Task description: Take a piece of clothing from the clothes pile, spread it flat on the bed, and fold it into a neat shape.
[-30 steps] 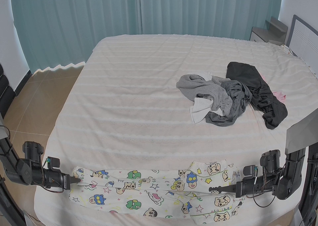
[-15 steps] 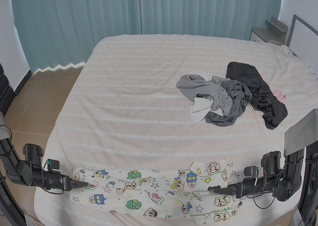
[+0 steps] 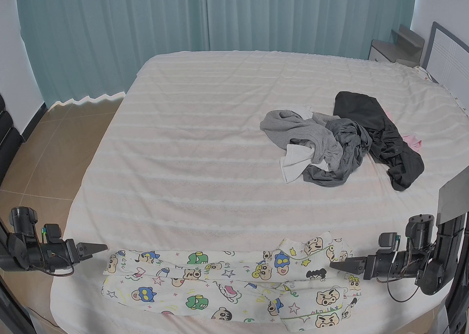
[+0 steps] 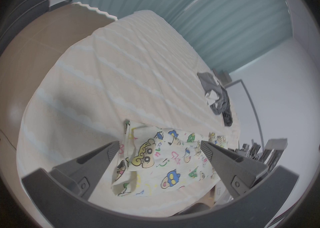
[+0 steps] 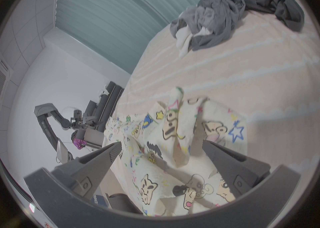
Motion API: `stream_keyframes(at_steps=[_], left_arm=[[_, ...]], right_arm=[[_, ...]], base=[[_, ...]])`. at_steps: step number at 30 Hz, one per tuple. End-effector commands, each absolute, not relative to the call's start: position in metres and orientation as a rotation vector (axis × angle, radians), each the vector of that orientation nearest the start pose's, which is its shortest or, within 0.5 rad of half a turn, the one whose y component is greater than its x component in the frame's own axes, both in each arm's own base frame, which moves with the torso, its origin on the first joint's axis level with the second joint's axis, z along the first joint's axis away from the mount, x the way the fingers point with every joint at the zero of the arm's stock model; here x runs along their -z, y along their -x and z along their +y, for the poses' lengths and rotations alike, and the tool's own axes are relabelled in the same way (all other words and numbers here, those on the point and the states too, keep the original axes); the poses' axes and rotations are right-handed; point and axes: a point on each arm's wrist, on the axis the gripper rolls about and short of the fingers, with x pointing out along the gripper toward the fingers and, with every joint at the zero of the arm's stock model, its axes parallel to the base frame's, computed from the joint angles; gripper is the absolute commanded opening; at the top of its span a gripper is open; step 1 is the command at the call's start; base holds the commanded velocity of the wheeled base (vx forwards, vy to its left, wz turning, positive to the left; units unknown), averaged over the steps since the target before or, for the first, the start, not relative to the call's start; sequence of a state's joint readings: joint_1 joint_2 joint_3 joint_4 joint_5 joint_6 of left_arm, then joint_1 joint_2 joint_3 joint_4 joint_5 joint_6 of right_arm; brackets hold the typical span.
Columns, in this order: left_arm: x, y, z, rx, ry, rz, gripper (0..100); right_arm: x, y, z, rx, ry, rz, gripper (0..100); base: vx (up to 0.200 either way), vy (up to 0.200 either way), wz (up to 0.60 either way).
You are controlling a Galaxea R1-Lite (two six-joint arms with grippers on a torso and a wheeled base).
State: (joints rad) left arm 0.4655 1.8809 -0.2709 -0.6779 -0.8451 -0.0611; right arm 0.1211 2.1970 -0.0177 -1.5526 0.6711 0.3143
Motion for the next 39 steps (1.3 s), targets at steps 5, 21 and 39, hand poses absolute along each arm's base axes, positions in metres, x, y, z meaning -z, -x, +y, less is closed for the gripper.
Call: stream_keyframes(at_steps=[5, 21, 39], left_arm=[[-0.052, -0.195, 0.086, 0.305, 0.753, 0.693, 100], [-0.074, -0.172, 0.071, 0.398, 0.974, 0.672, 100], [-0.069, -0.169, 0.070, 0.392, 0.990, 0.692, 100]], right_arm=[[-0.042, -0.206, 0.030, -0.646, -0.495, 0.577, 100], [-0.055, -0.245, 0.118, -0.803, -0.505, 0.636, 100], [0.003, -0.255, 0.116, -0.594, -0.494, 0.964, 100]], base=[[0.000, 0.000, 0.00], [0.000, 0.000, 0.00], [0.000, 0.000, 0.00]])
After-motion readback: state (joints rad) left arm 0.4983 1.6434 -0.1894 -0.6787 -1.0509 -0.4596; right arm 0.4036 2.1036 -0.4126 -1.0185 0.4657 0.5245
